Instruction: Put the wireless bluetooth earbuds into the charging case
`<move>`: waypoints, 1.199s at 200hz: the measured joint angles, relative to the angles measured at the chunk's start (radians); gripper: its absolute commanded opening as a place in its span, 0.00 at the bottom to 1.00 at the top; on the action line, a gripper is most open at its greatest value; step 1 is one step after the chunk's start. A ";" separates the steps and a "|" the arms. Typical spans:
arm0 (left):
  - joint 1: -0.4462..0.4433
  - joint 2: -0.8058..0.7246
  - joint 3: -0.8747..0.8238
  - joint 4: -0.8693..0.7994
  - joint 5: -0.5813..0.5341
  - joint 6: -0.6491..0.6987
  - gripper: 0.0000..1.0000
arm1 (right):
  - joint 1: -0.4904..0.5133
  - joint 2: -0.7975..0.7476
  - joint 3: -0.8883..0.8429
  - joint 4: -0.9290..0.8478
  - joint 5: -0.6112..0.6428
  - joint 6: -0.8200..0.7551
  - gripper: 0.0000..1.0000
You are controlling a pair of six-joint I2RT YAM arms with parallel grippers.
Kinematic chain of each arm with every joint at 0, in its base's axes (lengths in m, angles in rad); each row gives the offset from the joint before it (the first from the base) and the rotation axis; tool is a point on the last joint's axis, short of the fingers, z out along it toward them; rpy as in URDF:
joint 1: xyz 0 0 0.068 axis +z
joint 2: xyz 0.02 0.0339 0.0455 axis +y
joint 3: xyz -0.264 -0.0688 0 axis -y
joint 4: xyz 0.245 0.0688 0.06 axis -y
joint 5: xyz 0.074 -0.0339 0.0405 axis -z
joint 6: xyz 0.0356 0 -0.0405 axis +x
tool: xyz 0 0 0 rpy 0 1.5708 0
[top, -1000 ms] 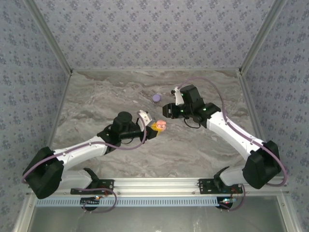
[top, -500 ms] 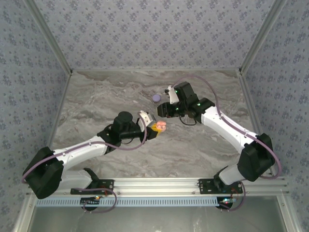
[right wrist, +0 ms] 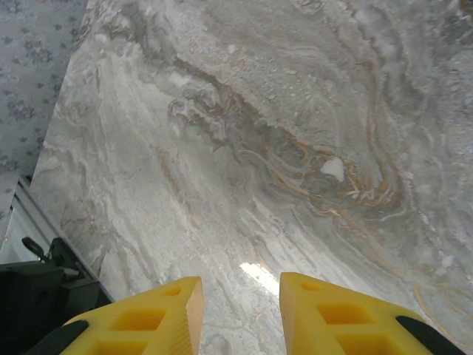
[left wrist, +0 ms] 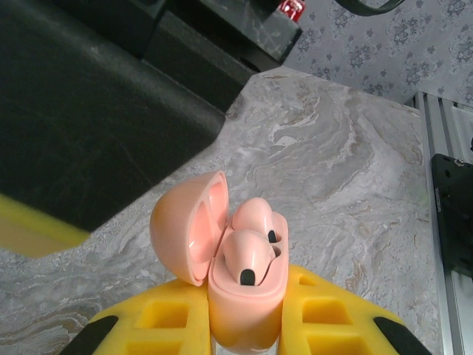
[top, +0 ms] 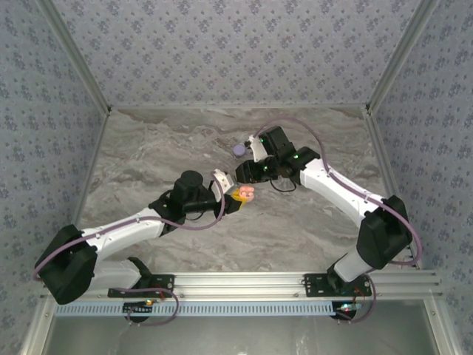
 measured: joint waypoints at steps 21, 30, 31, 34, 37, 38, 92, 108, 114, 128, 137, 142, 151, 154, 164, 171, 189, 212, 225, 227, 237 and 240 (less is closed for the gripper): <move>0.000 0.000 0.000 -0.002 -0.011 0.000 0.06 | 0.010 0.018 0.011 -0.015 -0.023 -0.014 0.33; 0.000 0.000 0.000 -0.005 -0.014 0.000 0.06 | 0.014 0.024 0.013 -0.018 -0.031 -0.017 0.32; 0.000 0.000 0.000 -0.005 -0.014 0.000 0.06 | 0.014 0.025 0.013 -0.018 -0.031 -0.017 0.32; 0.000 0.000 0.000 -0.008 -0.016 0.000 0.06 | 0.015 0.027 0.013 -0.018 -0.032 -0.018 0.31; 0.000 0.000 0.000 -0.011 -0.018 0.000 0.06 | 0.016 0.027 0.013 -0.019 -0.034 -0.020 0.31; 0.000 0.000 0.000 -0.012 -0.019 0.000 0.06 | 0.016 0.028 0.013 -0.020 -0.035 -0.020 0.31; -0.011 0.000 0.000 -0.027 -0.062 0.000 0.05 | 0.016 0.030 0.018 -0.034 -0.042 -0.032 0.25; -0.011 0.000 0.000 -0.030 -0.084 -0.001 0.05 | 0.016 0.030 0.021 -0.034 -0.042 -0.035 0.24; -0.011 0.000 0.000 -0.032 -0.093 -0.001 0.05 | 0.016 0.030 0.022 -0.034 -0.042 -0.036 0.23; -0.011 0.000 0.000 -0.038 -0.115 -0.003 0.05 | 0.016 0.029 0.024 -0.035 -0.042 -0.039 0.23; -0.011 0.000 0.000 -0.041 -0.127 -0.005 0.05 | 0.016 0.028 0.024 -0.036 -0.042 -0.039 0.23; -0.011 0.000 0.000 -0.043 -0.134 -0.006 0.05 | 0.016 0.027 0.024 -0.038 -0.042 -0.039 0.23; -0.011 0.000 0.000 -0.045 -0.149 -0.010 0.05 | 0.016 0.026 0.024 -0.041 -0.042 -0.039 0.23; -0.011 0.000 0.000 -0.044 -0.152 -0.012 0.05 | 0.016 0.026 0.024 -0.043 -0.041 -0.039 0.23; -0.010 0.000 0.000 -0.044 -0.165 -0.014 0.05 | 0.016 0.026 0.024 -0.049 -0.041 -0.039 0.23; -0.010 0.000 0.000 -0.044 -0.172 -0.017 0.05 | 0.016 0.026 0.024 -0.054 -0.041 -0.040 0.23; -0.010 0.005 0.002 -0.045 -0.177 -0.023 0.05 | 0.016 0.026 0.024 -0.065 -0.039 -0.042 0.24; -0.010 0.018 0.010 -0.047 -0.186 -0.031 0.06 | 0.016 0.019 0.024 -0.069 -0.013 -0.042 0.27; -0.009 0.023 0.012 -0.047 -0.201 -0.047 0.06 | 0.016 0.011 0.024 -0.075 0.016 -0.042 0.29; -0.008 0.024 0.012 -0.047 -0.203 -0.049 0.06 | 0.016 0.009 0.024 -0.076 0.021 -0.042 0.30; -0.004 0.030 0.014 -0.047 -0.213 -0.064 0.06 | 0.016 0.000 0.023 -0.081 0.049 -0.042 0.31; -0.003 0.033 0.015 -0.047 -0.216 -0.067 0.06 | 0.016 -0.003 0.023 -0.082 0.057 -0.042 0.31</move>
